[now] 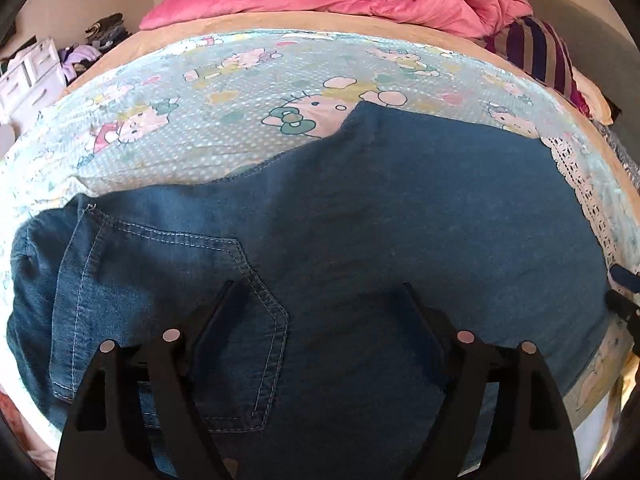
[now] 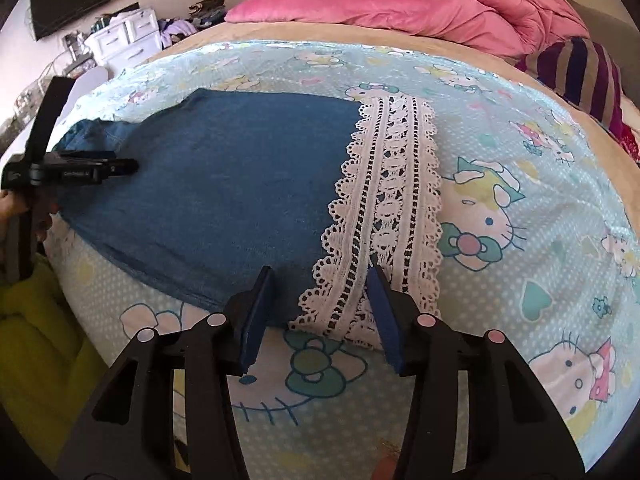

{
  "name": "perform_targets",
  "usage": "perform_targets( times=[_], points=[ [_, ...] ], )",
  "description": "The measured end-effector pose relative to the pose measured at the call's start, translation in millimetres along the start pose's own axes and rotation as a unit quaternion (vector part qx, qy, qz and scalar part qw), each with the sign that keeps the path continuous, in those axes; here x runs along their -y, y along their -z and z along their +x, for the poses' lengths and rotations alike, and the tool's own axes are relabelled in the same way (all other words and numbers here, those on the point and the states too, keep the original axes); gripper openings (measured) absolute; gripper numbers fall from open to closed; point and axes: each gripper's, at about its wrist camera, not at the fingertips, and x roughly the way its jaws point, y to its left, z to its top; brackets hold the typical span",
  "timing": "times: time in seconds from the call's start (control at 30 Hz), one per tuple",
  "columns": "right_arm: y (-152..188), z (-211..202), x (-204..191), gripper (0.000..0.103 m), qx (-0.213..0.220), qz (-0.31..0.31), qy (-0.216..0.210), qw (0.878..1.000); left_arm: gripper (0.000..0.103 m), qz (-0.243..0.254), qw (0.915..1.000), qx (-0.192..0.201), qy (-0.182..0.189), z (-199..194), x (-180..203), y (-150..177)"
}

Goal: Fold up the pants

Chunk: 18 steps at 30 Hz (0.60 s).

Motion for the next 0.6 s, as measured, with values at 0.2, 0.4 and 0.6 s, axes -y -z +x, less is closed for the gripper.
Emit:
perform_targets(
  times=[0.2, 0.4, 0.6],
  points=[
    [0, -31, 6, 0.045, 0.035, 0.042, -0.026, 0.998, 0.079, 0.006, 0.9999, 0.014, 0.003, -11, 3, 2],
    [1, -62, 18, 0.061, 0.063, 0.057, -0.002, 0.996, 0.09, 0.019, 0.9969, 0.069, 0.031, -46, 28, -12],
    [3, -75, 29, 0.071, 0.08, 0.075, 0.004, 0.994, 0.098, 0.055, 0.9928, 0.089, 0.06, -65, 67, -25]
  ],
)
